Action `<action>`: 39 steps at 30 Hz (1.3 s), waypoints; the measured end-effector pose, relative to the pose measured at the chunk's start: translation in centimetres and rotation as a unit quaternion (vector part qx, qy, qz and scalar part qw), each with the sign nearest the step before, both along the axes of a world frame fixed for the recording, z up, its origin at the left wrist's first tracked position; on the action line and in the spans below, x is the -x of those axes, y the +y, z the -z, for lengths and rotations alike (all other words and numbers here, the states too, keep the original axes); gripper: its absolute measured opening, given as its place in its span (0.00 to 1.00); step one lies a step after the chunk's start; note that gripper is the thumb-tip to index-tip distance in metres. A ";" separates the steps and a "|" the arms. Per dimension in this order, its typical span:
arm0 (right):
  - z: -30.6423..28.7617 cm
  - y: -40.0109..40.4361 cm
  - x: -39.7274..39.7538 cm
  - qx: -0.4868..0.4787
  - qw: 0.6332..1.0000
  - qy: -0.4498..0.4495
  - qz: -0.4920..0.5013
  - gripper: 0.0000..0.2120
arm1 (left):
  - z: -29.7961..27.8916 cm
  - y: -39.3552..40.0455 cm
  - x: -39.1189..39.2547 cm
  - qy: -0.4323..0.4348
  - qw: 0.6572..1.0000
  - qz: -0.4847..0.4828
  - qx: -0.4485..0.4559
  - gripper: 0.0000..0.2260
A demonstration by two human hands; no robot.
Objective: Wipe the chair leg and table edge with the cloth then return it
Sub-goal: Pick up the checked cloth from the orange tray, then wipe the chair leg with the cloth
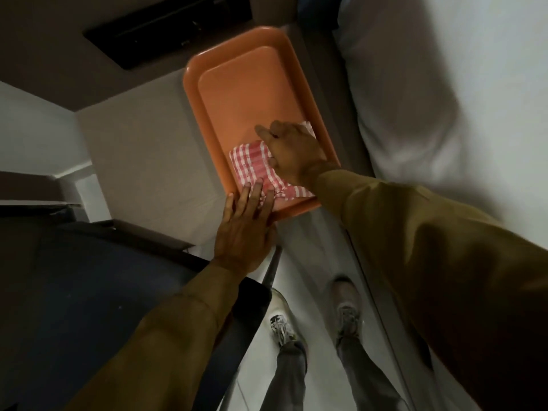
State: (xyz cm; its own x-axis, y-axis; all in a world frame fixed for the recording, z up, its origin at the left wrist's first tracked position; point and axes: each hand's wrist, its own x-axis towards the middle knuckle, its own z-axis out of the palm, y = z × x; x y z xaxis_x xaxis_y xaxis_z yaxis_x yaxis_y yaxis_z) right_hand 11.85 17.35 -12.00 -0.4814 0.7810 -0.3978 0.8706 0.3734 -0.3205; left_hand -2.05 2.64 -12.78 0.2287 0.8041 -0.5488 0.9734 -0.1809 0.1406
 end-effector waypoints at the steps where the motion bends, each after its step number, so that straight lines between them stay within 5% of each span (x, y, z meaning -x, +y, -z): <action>1: -0.2 -0.2 0.0 -0.021 1.000 -0.019 0.007 0.28 | -0.1 -0.1 0.0 -0.006 1.000 -0.003 -0.006 0.32; 5: -2.0 -1.6 -0.9 -0.069 0.997 -0.025 0.022 0.19 | -2.2 -0.8 -0.6 -0.064 0.997 -0.031 -0.044 0.30; 10: -6.9 -5.7 -3.7 -0.031 0.983 0.134 0.125 0.15 | -6.3 -4.2 -0.5 -0.113 0.983 -0.063 -0.132 0.27; 19: -9.7 -24.9 -8.7 -0.025 0.853 0.326 0.406 0.13 | -10.1 -16.1 2.6 -0.076 0.992 -0.004 -0.105 0.29; 33: -3.2 -62.2 -6.3 0.081 0.630 0.311 0.707 0.14 | -11.0 -35.6 5.6 0.049 0.990 0.110 -0.073 0.33; 39: -0.2 -70.6 -0.6 0.112 0.580 0.284 0.755 0.15 | -9.1 -38.0 7.2 0.070 0.981 0.137 -0.116 0.35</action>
